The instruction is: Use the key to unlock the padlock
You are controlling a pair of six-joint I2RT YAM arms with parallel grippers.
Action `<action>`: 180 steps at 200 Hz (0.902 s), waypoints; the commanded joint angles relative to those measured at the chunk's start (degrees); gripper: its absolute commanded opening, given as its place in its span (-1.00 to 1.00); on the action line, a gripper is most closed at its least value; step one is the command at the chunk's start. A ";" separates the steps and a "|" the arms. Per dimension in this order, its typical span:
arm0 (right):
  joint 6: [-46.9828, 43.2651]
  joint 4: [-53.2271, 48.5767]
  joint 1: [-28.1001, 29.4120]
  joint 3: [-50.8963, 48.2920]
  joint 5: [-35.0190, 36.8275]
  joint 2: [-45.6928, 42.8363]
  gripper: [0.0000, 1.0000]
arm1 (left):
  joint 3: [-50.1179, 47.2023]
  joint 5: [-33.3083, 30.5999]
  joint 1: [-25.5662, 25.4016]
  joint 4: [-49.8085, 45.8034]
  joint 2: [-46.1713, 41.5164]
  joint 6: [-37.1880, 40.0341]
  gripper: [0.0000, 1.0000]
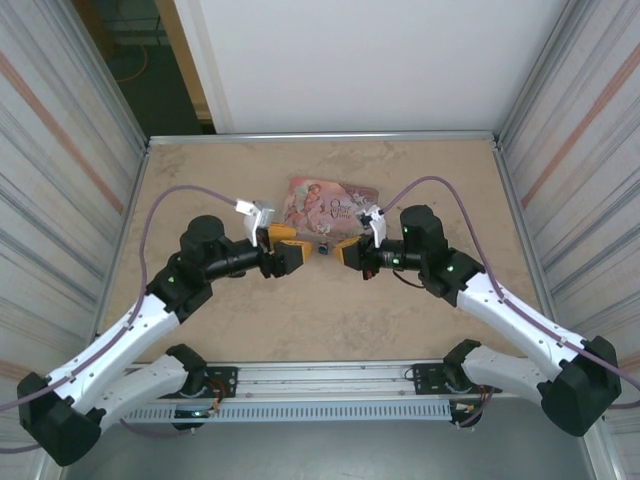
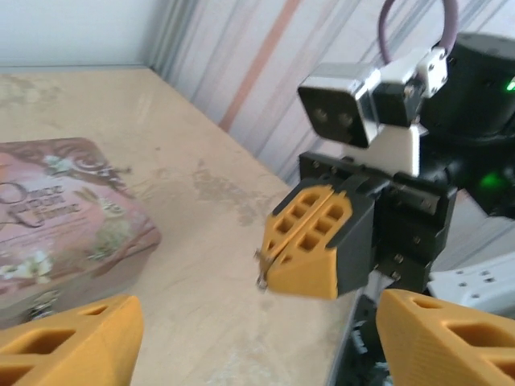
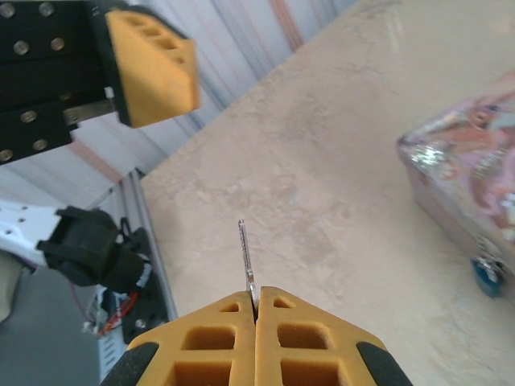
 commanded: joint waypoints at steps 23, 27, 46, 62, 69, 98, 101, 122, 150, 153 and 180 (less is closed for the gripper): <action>0.65 0.57 -3.99 -1.11 0.46 5.73 -0.98 | -7.54 -8.83 0.29 -2.37 0.06 2.87 0.70; 1.08 1.19 -4.36 -1.16 0.15 6.46 -0.99 | -8.24 -8.99 0.28 -1.73 0.56 2.88 0.70; 3.64 4.26 -6.40 -1.40 -0.50 10.32 -0.99 | -10.72 -8.93 0.85 1.20 3.48 2.32 0.72; 6.45 7.83 -8.64 -1.60 -1.80 13.71 -0.99 | -11.70 -7.61 2.00 4.25 6.93 1.45 0.72; 7.48 9.05 -9.40 -1.47 -2.29 15.27 -0.99 | -12.04 -6.59 2.73 5.87 8.60 1.14 0.72; 9.46 11.30 -11.72 0.38 -3.89 21.34 -0.99 | -12.86 -2.53 6.56 14.57 16.35 -1.09 0.72; 9.67 11.60 -11.99 0.49 -3.96 21.90 -0.99 | -12.82 -2.35 6.93 15.33 17.27 -1.14 0.73; 12.37 15.62 -13.98 0.44 -5.17 25.44 -0.99 | -10.94 -1.20 7.93 18.57 24.03 -0.80 0.71; 14.53 19.54 -15.83 0.75 -6.71 29.58 -1.00 | -6.81 0.53 8.00 21.14 32.75 0.08 0.68; 14.69 19.92 -15.92 0.77 -6.96 29.98 -1.00 | -6.42 0.65 8.01 21.50 33.50 0.07 0.67; 15.55 22.27 -17.14 1.20 -8.52 32.72 -1.00 | -3.44 0.47 7.96 23.49 38.30 0.18 0.65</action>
